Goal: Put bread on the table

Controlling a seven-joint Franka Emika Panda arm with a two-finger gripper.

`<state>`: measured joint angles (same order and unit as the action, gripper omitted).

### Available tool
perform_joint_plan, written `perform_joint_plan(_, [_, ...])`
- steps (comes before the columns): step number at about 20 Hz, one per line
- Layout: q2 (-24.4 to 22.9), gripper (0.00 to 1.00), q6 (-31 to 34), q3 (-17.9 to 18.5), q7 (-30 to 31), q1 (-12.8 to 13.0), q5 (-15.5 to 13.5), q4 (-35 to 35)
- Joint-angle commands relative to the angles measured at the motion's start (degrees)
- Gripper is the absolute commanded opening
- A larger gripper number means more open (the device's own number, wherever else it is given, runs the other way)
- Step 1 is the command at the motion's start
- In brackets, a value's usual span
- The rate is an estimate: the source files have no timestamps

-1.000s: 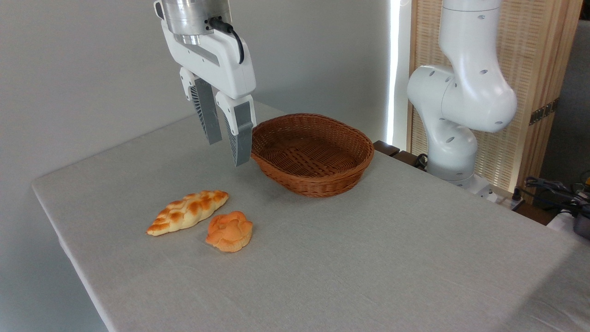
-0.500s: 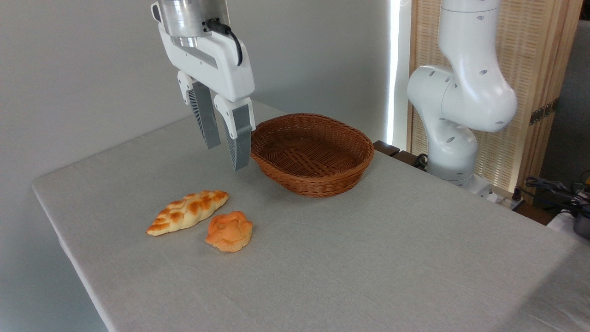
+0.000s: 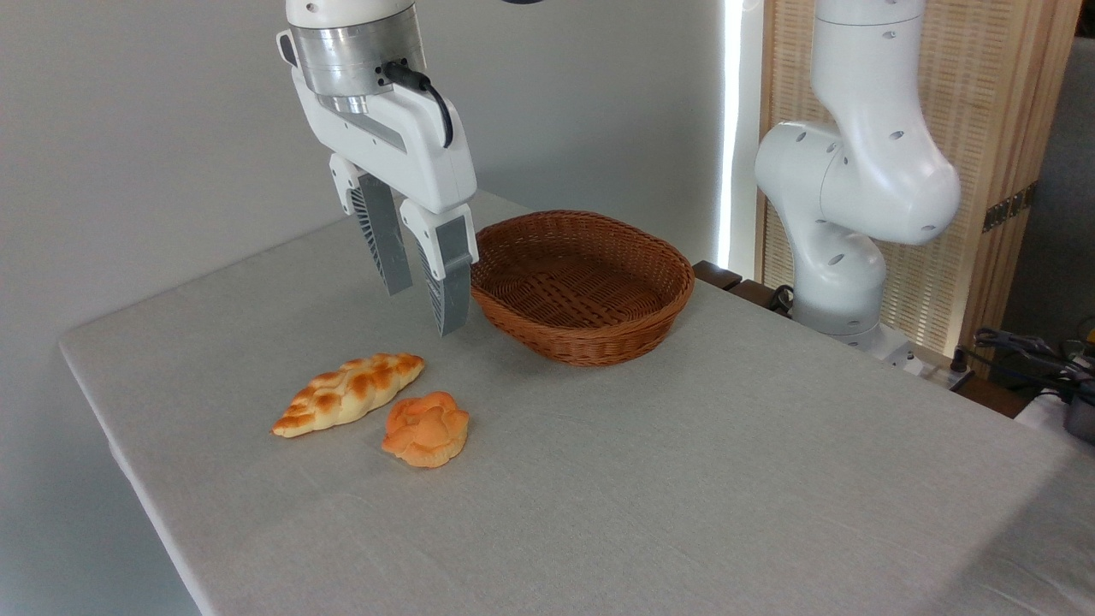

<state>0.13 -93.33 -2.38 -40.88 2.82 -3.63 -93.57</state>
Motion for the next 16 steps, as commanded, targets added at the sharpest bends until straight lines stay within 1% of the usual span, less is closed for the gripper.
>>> perform_joint_plan(1, [1.18, 1.0, 1.13, -0.61, 0.89, 0.16, 0.55, 1.73])
perform_joint_plan(5, [0.75, 1.0, 1.22, -0.61, 1.07, 0.52, 0.55, 1.73])
perform_joint_plan(6, [0.66, 1.0, 1.22, -0.35, 1.15, 0.52, -0.05, 1.82])
perform_joint_plan(8, [0.74, 1.0, 1.13, -0.34, 1.42, 0.52, -0.24, 1.82])
perform_joint_plan(12, [0.75, 1.0, 0.78, -0.69, 5.19, 0.52, -0.15, 2.17])
perform_joint_plan(16, [0.66, 1.0, 0.69, -2.01, 6.16, 0.61, -0.24, 2.17])
